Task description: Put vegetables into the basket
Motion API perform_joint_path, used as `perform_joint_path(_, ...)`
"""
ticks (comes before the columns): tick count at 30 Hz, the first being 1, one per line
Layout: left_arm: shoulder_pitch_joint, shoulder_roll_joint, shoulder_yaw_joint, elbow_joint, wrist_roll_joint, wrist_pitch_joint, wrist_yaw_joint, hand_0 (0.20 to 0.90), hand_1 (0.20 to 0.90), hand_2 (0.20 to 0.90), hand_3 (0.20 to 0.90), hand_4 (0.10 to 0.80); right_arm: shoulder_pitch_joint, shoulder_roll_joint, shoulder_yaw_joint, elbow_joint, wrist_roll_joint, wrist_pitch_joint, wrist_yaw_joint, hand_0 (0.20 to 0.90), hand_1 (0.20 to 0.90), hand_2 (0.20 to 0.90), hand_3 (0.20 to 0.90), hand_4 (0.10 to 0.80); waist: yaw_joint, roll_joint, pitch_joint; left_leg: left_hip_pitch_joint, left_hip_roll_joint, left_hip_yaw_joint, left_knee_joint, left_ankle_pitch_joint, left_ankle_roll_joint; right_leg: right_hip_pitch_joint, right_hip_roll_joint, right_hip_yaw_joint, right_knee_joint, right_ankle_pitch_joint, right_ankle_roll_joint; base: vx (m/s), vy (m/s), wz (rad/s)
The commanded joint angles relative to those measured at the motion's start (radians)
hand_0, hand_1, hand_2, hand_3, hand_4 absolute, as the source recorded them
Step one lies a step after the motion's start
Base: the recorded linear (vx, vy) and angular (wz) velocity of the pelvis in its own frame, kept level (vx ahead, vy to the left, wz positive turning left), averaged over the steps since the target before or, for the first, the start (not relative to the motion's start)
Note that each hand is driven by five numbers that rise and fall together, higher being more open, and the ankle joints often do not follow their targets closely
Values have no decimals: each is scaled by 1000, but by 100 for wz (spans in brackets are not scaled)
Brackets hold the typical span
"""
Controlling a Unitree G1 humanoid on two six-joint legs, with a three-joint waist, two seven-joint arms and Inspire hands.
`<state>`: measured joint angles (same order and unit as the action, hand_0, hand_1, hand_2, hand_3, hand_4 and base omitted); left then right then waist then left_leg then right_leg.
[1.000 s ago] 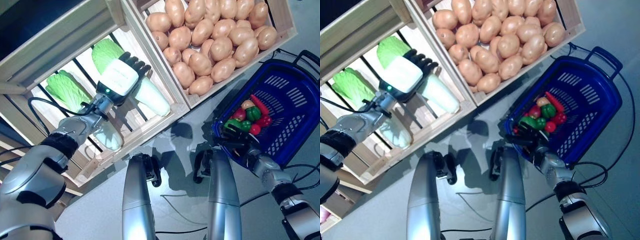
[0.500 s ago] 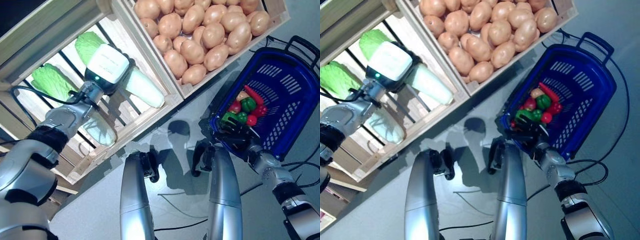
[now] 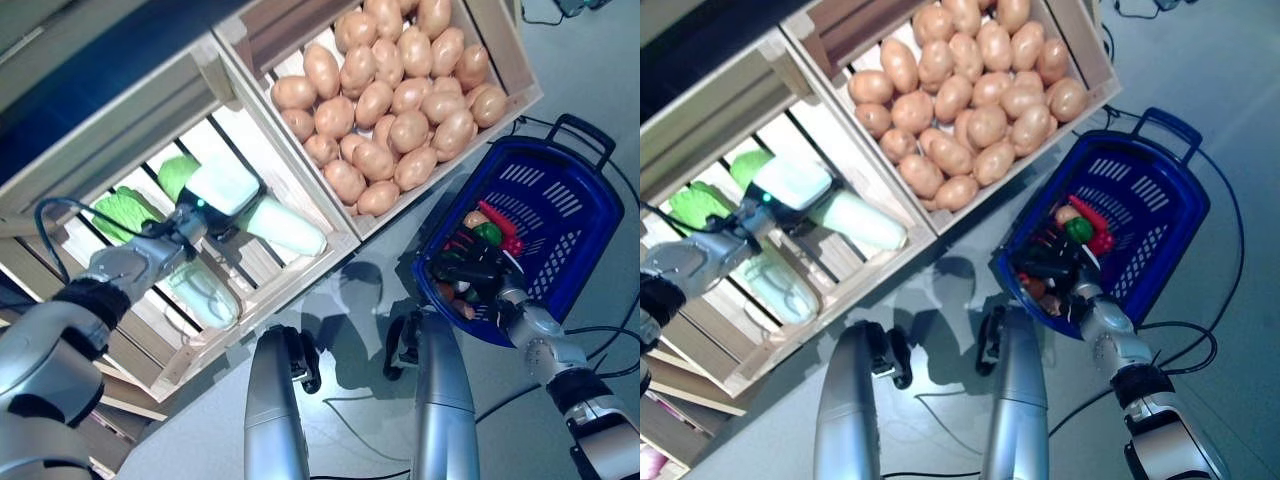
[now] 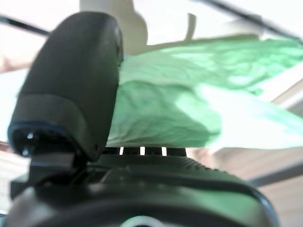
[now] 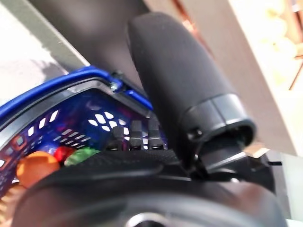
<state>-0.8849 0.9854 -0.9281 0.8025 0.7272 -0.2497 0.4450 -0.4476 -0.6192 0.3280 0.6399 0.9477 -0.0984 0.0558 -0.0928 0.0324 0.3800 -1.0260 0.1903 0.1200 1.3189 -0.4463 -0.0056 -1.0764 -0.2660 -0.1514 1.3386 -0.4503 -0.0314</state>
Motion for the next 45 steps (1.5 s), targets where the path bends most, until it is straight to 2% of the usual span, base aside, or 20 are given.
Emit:
perform_joint_path(1,-17,66,165,-5,-127,-46,116,300,300,300,300,400,-13,-12,-27,-151,-51,-153,0,900,900,900,900,800,11,-4,-20,157,-7,48,-168,-17,30,173,-4,40,-151,30,8,60,-6,-1)
perform_joint_path(3,23,72,202,-42,-135,-69,125,300,300,300,300,400,13,-1,-33,-172,-76,-166,10,900,900,900,900,800,12,-3,-32,205,-15,53,-206,-7,34,217,-7,39,-180,35,5,82,-3,1)
perform_joint_path(4,82,78,264,-107,-165,-97,118,300,300,300,300,400,55,13,-48,-214,-92,-186,34,900,900,900,900,800,16,-1,-50,270,-23,64,-257,2,38,277,-6,35,-223,41,5,82,-2,3)
perform_joint_path(5,99,79,280,-120,-177,-108,120,300,300,300,300,400,65,17,-52,-222,-99,-194,41,900,900,900,900,800,17,-1,-52,287,-25,67,-269,4,40,294,-7,34,-234,43,5,83,-5,6)
perform_joint_path(10,235,25,417,-203,-250,-173,129,300,300,300,300,400,116,57,-73,-266,-132,-227,82,900,900,900,900,800,32,-7,-88,413,-35,84,-355,5,46,417,-27,7,-308,41,11,41,-25,5)
perform_joint_path(14,342,-37,518,-253,-318,-258,134,300,300,300,300,400,149,96,-90,-286,-143,-271,103,900,900,900,900,800,50,-18,-111,504,-48,84,-427,21,42,514,-40,-30,-373,53,22,34,-62,13)
perform_joint_path(15,385,-74,561,-271,-361,-296,126,300,300,300,300,400,171,116,-94,-298,-147,-283,117,900,900,900,900,800,61,-21,-120,564,-58,81,-490,41,39,575,-32,-44,-434,71,30,39,-42,15)
perform_joint_path(16,398,-80,573,-279,-364,-300,121,300,300,300,300,400,175,120,-93,-300,-150,-287,119,900,900,900,900,800,59,-23,-124,560,-61,80,-486,41,42,572,-35,-45,-428,69,28,76,-57,16)
perform_joint_path(19,484,-158,637,-333,-420,-355,79,300,300,300,300,400,226,173,-92,-316,-145,-325,163,900,900,900,900,800,76,-27,-152,675,-81,70,-629,99,40,697,-8,-77,-583,119,41,94,-63,9)
perform_joint_path(22,566,-247,688,-385,-490,-397,-5,300,300,300,300,400,263,228,-90,-333,-136,-349,193,900,900,900,900,800,88,-31,-201,796,-96,68,-805,178,38,831,37,-108,-788,185,51,157,-80,1)
perform_joint_path(25,610,-349,712,-433,-603,-387,-97,300,300,300,300,400,255,280,-78,-343,-120,-348,250,900,900,900,900,800,97,-30,-253,927,-113,91,-1025,269,20,986,93,-144,-1048,268,66,172,-50,-8)
perform_joint_path(31,603,-450,673,-460,-646,-335,-143,300,300,300,300,400,209,322,-53,-373,-12,-305,358,900,900,900,900,800,112,-33,-298,1050,-137,94,-1259,361,4,1127,143,-172,-1287,356,81,85,-21,-4)
perform_joint_path(34,606,-501,645,-465,-671,-303,-149,300,300,300,300,400,196,343,-37,-388,15,-270,363,900,900,900,900,800,118,-38,-325,1106,-141,94,-1365,399,2,1180,163,-180,-1383,396,84,80,-12,2)
perform_joint_path(40,580,-549,586,-454,-652,-267,-126,300,300,300,300,400,183,377,-19,-368,146,-113,393,900,900,900,900,800,124,-46,-344,1140,-140,84,-1406,399,3,1214,180,-181,-1426,413,84,14,0,1)
perform_joint_path(45,561,-564,546,-426,-648,-256,-139,300,300,300,300,400,166,401,-14,-348,216,-52,411,900,900,900,900,800,126,-55,-351,1156,-143,70,-1406,386,8,1231,184,-182,-1426,410,84,24,-2,3)
